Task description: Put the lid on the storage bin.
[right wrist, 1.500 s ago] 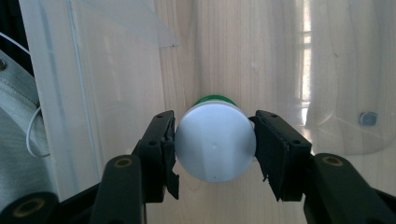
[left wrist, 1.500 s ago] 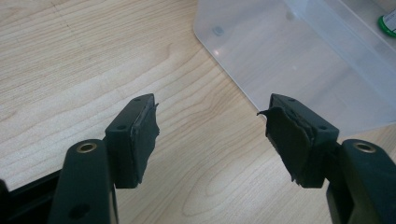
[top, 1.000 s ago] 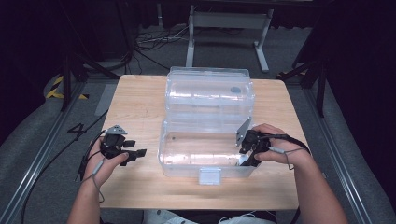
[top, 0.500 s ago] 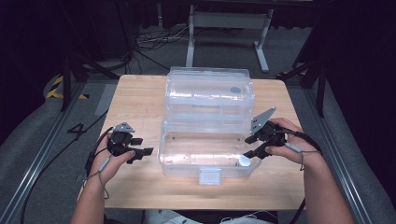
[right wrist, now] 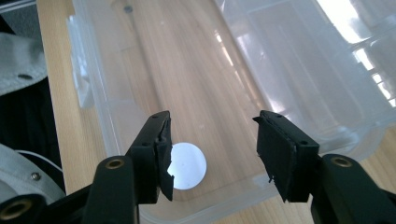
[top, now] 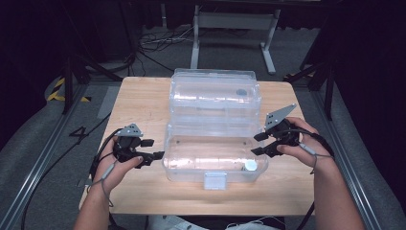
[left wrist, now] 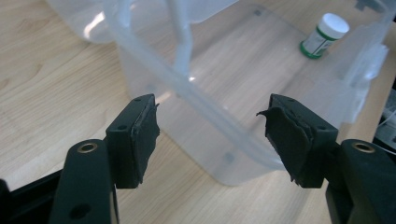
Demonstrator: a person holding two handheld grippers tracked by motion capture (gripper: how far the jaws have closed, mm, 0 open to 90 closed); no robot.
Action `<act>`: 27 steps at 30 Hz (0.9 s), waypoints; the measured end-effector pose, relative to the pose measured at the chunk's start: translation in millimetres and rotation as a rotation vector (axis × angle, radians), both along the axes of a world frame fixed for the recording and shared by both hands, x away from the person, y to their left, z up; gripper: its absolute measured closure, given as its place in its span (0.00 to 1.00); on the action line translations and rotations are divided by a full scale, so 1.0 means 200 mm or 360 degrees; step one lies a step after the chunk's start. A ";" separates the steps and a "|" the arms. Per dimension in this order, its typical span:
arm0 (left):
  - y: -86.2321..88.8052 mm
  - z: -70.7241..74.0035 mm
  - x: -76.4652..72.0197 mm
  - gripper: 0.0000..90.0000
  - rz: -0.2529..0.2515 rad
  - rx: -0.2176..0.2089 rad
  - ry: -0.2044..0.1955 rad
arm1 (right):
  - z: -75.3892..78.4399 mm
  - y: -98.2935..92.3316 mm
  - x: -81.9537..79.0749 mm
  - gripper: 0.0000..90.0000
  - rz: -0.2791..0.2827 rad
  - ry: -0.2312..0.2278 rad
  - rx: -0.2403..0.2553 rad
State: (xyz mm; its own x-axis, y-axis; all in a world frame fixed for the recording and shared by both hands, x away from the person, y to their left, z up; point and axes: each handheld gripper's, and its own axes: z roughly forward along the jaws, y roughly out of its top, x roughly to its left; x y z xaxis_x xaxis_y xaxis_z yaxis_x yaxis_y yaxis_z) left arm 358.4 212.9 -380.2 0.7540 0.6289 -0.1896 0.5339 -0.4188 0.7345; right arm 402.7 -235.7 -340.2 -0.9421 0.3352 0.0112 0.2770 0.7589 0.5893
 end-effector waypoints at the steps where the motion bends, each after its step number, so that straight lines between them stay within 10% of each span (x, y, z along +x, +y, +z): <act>1: -0.01 0.01 -0.01 0.39 -0.0010 -0.0006 -0.0010 | 0.01 0.00 0.00 0.51 -0.0006 -0.0013 0.0023; 27: -0.32 -0.04 -0.08 0.41 -0.0438 0.0032 0.0057 | 0.10 -0.02 -0.01 0.53 -0.0133 -0.0074 0.0284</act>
State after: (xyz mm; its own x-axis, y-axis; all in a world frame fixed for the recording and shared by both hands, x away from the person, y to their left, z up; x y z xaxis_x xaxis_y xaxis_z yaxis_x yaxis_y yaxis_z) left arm 342.4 148.6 -388.5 0.8902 0.4050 -0.2087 0.4234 -0.5661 0.7073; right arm 401.4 -239.8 -319.8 -0.9119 0.4090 0.0344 0.3040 0.6168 0.7260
